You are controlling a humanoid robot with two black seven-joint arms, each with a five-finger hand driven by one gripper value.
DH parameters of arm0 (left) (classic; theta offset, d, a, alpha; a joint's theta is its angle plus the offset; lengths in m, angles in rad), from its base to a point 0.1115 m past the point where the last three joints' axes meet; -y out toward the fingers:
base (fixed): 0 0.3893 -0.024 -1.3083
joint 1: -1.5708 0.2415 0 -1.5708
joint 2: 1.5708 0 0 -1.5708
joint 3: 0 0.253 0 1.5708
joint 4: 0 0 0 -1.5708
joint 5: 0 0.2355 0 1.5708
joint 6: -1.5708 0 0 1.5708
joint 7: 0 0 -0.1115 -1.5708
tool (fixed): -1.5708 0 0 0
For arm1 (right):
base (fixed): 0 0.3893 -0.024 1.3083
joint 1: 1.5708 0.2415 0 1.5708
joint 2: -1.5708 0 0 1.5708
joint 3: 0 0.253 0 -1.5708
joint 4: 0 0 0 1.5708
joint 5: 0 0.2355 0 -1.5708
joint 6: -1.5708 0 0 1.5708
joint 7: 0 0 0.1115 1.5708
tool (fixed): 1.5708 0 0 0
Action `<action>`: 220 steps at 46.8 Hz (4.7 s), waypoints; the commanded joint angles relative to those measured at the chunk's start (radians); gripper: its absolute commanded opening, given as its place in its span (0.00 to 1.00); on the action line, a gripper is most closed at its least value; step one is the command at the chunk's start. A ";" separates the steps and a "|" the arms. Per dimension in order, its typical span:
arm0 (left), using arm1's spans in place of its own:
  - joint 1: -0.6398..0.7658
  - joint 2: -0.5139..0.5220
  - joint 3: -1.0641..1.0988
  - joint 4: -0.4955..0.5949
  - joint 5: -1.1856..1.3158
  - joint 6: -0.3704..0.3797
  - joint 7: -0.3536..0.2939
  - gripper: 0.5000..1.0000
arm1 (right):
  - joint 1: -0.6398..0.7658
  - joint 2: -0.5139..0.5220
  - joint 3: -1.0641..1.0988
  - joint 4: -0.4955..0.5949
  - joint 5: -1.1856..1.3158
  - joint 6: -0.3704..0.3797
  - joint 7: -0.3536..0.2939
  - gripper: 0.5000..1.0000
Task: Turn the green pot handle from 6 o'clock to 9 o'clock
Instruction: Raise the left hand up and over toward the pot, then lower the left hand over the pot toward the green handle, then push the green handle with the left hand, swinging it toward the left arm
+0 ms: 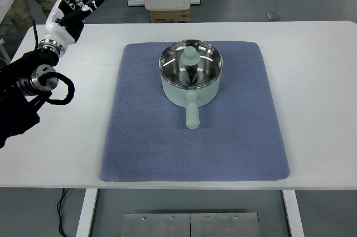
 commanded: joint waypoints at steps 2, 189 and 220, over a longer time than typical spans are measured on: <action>-0.027 0.033 0.002 -0.063 0.097 0.002 -0.047 1.00 | 0.000 0.000 -0.001 0.000 0.000 0.000 0.000 1.00; -0.714 -0.125 0.948 -0.692 1.457 0.013 -0.197 1.00 | 0.000 0.000 -0.001 0.000 0.000 0.000 0.000 1.00; -0.720 -0.120 1.023 -0.695 1.563 0.013 -0.197 1.00 | 0.000 0.000 -0.001 0.000 0.000 0.000 0.000 1.00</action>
